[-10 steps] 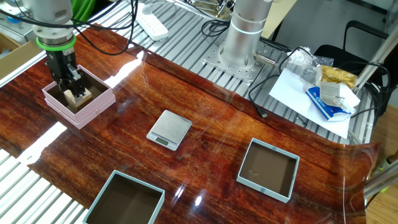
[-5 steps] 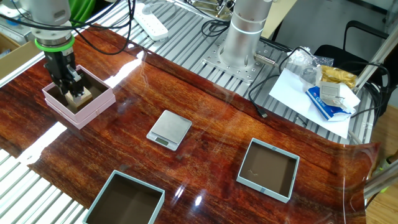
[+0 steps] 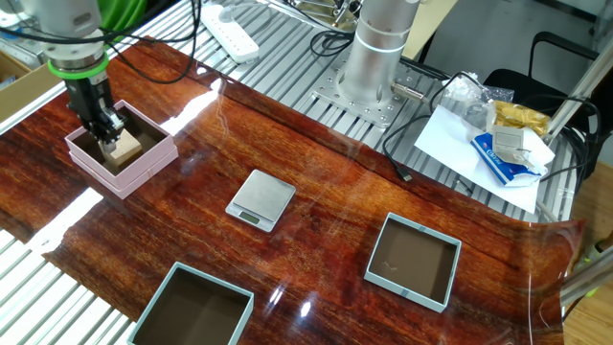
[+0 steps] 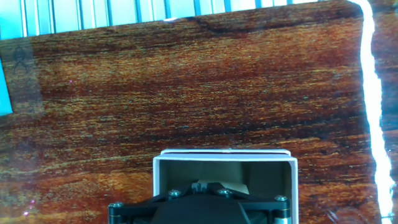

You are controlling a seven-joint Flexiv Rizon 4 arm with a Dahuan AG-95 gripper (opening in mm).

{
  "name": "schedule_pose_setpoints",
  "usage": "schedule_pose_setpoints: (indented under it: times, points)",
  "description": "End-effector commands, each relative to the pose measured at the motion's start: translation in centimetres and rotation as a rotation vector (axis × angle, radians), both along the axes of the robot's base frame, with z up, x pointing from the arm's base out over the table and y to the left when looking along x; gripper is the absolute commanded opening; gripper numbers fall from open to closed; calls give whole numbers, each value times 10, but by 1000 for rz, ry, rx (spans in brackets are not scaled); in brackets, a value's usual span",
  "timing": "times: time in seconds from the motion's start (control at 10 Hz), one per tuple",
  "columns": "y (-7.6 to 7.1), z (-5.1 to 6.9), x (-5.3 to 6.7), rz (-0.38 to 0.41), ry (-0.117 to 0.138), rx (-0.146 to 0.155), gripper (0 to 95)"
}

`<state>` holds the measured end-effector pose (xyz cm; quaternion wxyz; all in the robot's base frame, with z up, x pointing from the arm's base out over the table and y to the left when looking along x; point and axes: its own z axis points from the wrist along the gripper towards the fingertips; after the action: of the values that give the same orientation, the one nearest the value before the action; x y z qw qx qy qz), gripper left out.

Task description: Move an object from one box to another

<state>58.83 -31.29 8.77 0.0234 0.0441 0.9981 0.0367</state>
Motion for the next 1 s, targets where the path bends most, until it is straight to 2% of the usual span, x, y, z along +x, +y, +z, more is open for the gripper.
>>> schedule_pose_setpoints:
  times: [0.1,0.4,0.6,0.8,0.9,1.0]
  points:
    - [1,1,-2,6,1,2,0]
    - [1,1,-2,4,15,4,0]
    - [1,1,-2,28,9,-5,0]
    - [1,1,-2,33,16,-12,0]
    - [1,1,-2,46,10,-23,0]
    - [1,1,-2,62,5,-17,0]
